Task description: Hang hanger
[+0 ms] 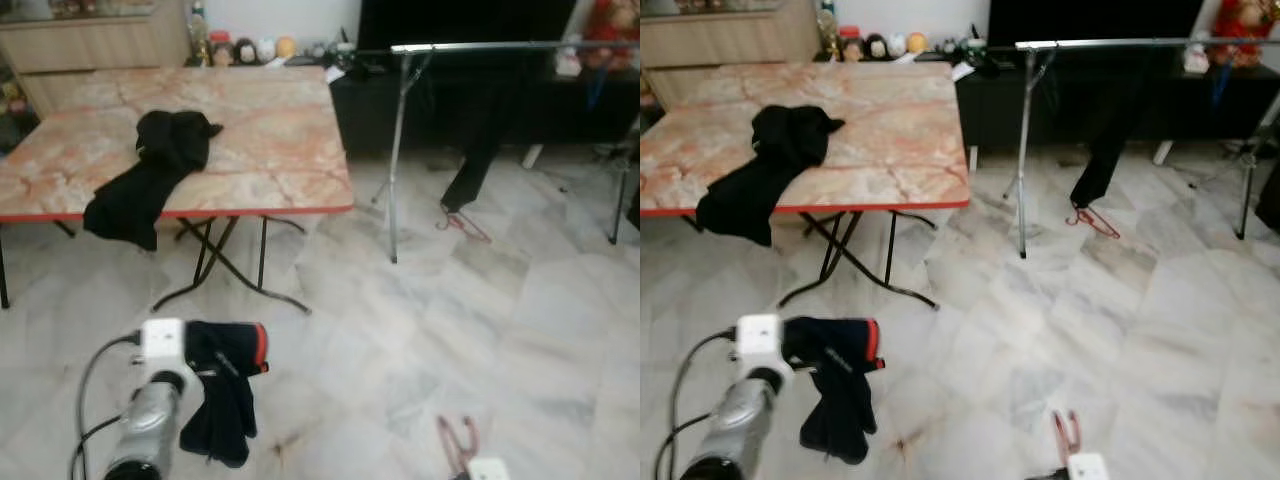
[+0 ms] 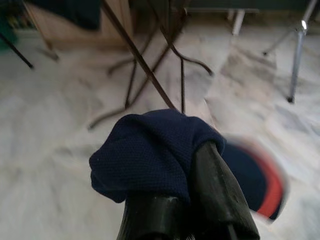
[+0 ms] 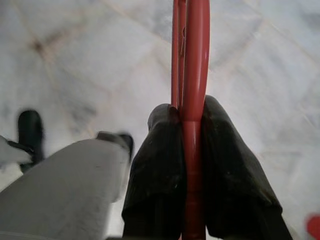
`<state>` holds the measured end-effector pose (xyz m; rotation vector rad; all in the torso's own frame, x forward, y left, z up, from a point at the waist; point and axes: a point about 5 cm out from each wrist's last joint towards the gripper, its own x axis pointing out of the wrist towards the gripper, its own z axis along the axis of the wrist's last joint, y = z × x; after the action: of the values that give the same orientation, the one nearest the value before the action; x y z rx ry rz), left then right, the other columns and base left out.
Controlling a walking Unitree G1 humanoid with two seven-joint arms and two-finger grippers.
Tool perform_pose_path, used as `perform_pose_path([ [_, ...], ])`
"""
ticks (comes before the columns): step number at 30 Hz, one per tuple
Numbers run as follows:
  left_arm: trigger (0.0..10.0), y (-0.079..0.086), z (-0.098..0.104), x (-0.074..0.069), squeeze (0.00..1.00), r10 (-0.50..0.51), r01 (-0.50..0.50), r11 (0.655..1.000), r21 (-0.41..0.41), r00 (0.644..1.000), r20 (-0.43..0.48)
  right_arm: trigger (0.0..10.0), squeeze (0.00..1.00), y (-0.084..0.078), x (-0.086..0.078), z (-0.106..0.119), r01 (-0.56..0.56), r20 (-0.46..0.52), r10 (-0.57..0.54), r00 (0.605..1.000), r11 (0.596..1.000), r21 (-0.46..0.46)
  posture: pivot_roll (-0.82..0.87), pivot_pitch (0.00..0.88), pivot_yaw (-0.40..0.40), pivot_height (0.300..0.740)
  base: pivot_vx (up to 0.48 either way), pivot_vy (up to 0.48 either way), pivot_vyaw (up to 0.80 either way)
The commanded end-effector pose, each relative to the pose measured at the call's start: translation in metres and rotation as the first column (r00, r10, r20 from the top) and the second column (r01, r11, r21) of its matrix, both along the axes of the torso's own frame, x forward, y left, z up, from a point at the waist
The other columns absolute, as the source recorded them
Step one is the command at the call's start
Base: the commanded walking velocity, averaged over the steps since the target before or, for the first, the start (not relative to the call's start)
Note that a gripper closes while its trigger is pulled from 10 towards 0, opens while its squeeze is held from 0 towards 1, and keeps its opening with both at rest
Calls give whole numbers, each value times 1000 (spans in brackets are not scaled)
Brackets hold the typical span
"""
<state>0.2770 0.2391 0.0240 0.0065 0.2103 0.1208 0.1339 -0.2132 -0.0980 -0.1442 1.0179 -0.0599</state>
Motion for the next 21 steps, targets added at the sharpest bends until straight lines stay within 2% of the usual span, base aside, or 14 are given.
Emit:
perform_pose_path([
  [1, 10000, -1, 25, 14, 0, -2, 1, 1000, 8, 993, 116, 10000, 0, -8, -8, -1, 10, -25, -10, 1000, 1000, -18, -22, 0, 16, 740, 304, 0, 0],
  [2, 10000, 7, 49, 22, 0, 11, -17, 999, 27, 979, 204, 10000, 0, -7, -8, -2, 6, -26, -7, 1000, 1000, -14, -14, 0, 12, 740, 307, 0, 0],
  [4, 10000, 12, 78, 31, 0, 6, -21, 999, 48, 956, 293, 10000, 0, -6, -8, -1, 8, -23, -8, 1000, 1000, -10, -1, 0, 9, 740, 306, 0, 0],
  [5, 10000, 12, 78, 31, 0, 6, -21, 999, 48, 956, 293, 10000, 0, -6, -8, -1, 8, -23, -8, 1000, 1000, -10, -1, 0, 9, 740, 304, 0, 0],
  [6, 10000, 14, 93, 36, 0, -2, -20, 998, 61, 943, 332, 10000, 0, -6, -7, -1, 9, -21, -9, 1000, 1000, -8, 4, 0, 8, 740, 307, 0, 0],
  [7, 10000, 17, 118, 45, 0, -23, -11, 996, 83, 919, 393, 10000, 0, -5, -6, -1, 7, -23, -7, 1000, 1000, -5, 8, 0, 11, 740, 311, 0, 0],
  [10, 10000, 18, 151, 56, 0, -58, 3, 993, 119, 887, 457, 10000, 0, -3, -5, -2, 8, -25, -8, 1000, 1000, 1, 14, 0, 10, 740, 310, 0, 0],
  [11, 10000, 14, 171, 64, 0, -93, 19, 987, 157, 870, 485, 10000, 0, -1, -4, -2, 9, -23, -9, 1000, 1000, 5, 18, 0, 10, 740, 315, 0, 0],
  [14, 10000, 6, 203, 73, 0, -134, 38, 981, 189, 838, 529, 10000, 0, 1, -3, -1, 15, -17, -15, 1000, 1000, 10, 23, 0, 12, 740, 309, 0, 0],
  [15, 10000, 6, 203, 73, 0, -134, 38, 981, 189, 838, 529, 10000, 0, 1, -3, -1, 15, -17, -15, 1000, 1000, 10, 23, 0, 12, 740, 311, 0, 0],
  [18, 10000, -8, 241, 89, 0, -173, 54, 973, 223, 811, 559, 10000, 0, 2, -1, -1, 32, -16, -32, 999, 999, 17, 31, 0, 19, 740, 319, 0, 0],
  [20, 10000, -10, 247, 91, 0, -173, 56, 974, 220, 810, 561, 10000, 0, 2, -1, -1, 39, -16, -39, 999, 999, 18, 33, 0, 21, 740, 326, 0, 0],
  [21, 10000, -17, 260, 95, 0, -192, 74, 972, 221, 792, 579, 10000, 0, 2, -1, -2, 41, -18, -40, 999, 999, 20, 35, 0, 20, 740, 326, 0, 0],
])
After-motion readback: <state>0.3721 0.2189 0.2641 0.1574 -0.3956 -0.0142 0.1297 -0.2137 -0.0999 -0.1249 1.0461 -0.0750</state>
